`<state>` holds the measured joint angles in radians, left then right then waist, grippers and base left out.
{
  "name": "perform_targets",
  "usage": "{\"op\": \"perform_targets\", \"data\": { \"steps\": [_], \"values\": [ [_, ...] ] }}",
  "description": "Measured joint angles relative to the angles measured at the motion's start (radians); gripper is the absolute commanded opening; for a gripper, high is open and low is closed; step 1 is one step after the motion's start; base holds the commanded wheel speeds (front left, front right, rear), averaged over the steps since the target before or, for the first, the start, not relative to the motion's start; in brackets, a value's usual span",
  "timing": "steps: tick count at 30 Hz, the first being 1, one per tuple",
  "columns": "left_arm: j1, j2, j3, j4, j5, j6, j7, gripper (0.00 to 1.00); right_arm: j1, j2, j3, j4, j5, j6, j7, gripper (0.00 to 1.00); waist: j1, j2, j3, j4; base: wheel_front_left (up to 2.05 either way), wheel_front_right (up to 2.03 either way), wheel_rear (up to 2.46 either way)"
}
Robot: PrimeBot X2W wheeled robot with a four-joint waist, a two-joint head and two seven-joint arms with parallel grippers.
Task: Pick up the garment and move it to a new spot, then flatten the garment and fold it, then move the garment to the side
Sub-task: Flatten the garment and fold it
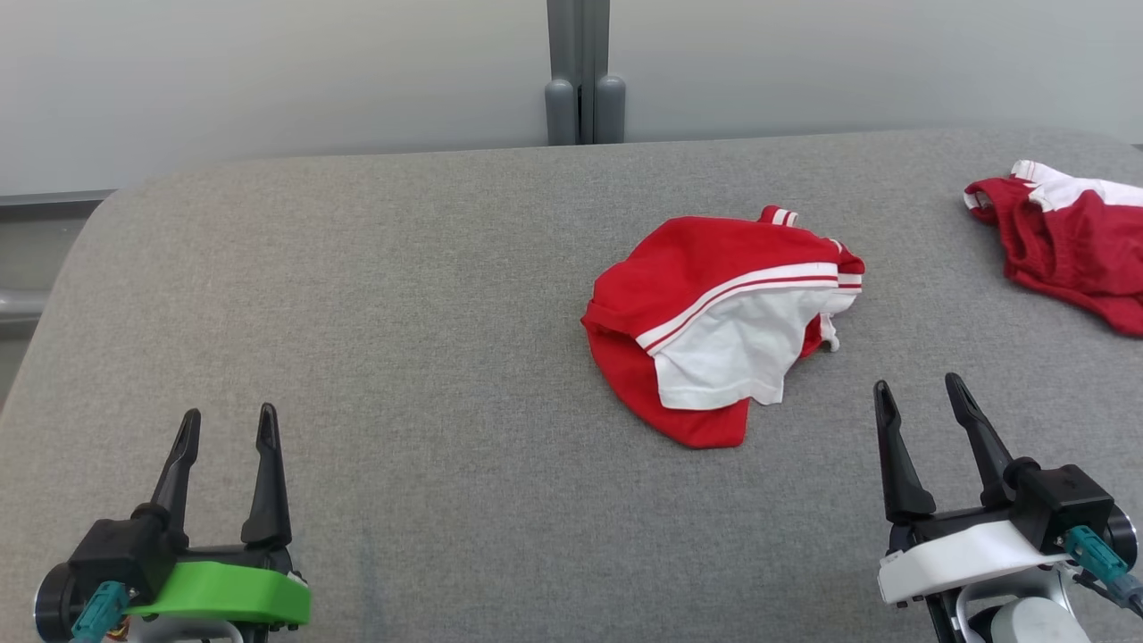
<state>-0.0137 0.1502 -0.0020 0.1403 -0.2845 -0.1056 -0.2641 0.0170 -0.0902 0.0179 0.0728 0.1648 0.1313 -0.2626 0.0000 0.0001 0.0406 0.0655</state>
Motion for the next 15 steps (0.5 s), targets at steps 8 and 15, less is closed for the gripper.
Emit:
{"op": "perform_targets", "data": {
  "steps": [8, 15],
  "values": [
    [-0.002, -0.004, 0.007, 0.009, 0.022, -0.009, 0.000, 1.00, 0.000, 0.003, 0.000, 0.003, 0.000, 0.000, 0.000, 1.00, 0.0000, 0.0000, 0.005, -0.006, 0.00, 0.00, 0.00],
    [-0.002, -0.007, 0.018, 0.014, 0.028, -0.013, 0.000, 1.00, 0.000, 0.006, 0.000, 0.006, 0.000, 0.000, 0.000, 1.00, 0.0000, 0.0000, 0.003, -0.010, 0.00, 0.00, 0.00]
  ]
}}
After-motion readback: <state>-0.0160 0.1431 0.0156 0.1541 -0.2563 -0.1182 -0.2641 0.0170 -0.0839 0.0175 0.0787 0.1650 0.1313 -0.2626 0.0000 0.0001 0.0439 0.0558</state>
